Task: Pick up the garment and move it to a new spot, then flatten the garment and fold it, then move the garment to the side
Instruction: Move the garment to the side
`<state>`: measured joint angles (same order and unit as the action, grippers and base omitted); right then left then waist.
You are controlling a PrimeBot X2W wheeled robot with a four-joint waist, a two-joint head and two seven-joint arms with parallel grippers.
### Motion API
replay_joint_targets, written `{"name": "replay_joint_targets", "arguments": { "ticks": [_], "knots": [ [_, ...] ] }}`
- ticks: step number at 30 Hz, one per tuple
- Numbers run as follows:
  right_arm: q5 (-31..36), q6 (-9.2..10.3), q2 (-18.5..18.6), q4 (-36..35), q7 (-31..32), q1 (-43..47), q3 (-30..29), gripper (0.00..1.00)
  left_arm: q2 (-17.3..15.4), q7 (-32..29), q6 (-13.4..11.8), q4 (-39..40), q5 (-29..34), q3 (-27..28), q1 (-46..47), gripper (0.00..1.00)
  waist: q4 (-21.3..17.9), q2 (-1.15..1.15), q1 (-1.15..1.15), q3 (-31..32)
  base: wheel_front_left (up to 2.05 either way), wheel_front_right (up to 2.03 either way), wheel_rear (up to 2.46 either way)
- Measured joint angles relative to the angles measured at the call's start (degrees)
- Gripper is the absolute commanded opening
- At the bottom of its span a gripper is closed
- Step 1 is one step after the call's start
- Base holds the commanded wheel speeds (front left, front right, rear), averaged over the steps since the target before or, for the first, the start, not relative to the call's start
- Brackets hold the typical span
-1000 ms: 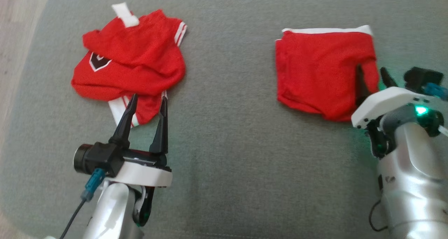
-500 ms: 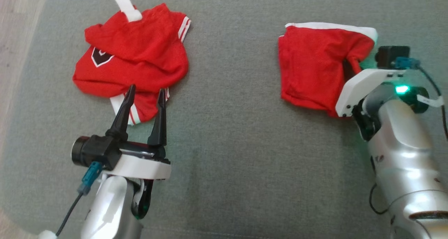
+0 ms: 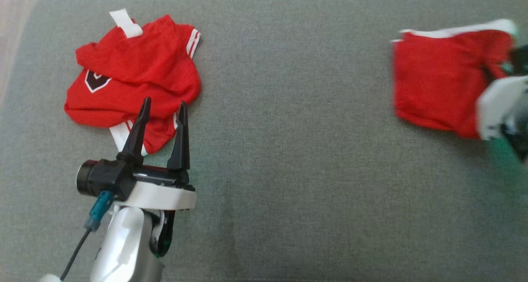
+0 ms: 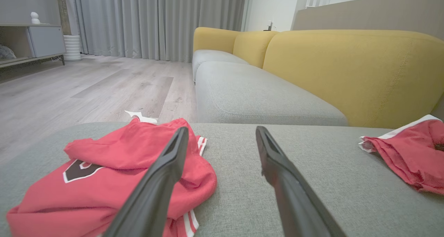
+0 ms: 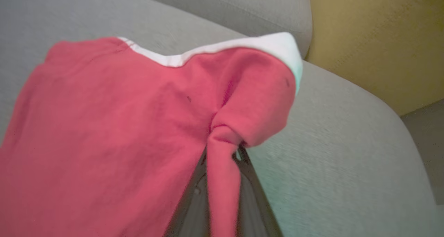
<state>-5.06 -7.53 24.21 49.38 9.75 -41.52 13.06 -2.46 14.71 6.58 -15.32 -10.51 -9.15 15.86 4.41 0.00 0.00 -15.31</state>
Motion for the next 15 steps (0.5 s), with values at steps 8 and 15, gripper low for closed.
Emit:
{"name": "replay_joint_targets", "arguments": {
  "ticks": [8,15],
  "knots": [
    [2.14,0.00,10.99,-1.47,2.61,1.24,0.88,0.00,0.00,0.00,0.49,0.63,0.46,-0.02,0.15,1.00,0.66,0.00,0.00,-2.58,0.00,0.00,0.00],
    [5.27,-0.01,14.22,-1.08,2.89,1.18,-3.43,0.00,0.00,0.00,0.51,0.63,0.46,-0.01,0.36,1.00,1.72,0.00,0.01,-4.01,0.00,0.00,0.00]
  ]
}}
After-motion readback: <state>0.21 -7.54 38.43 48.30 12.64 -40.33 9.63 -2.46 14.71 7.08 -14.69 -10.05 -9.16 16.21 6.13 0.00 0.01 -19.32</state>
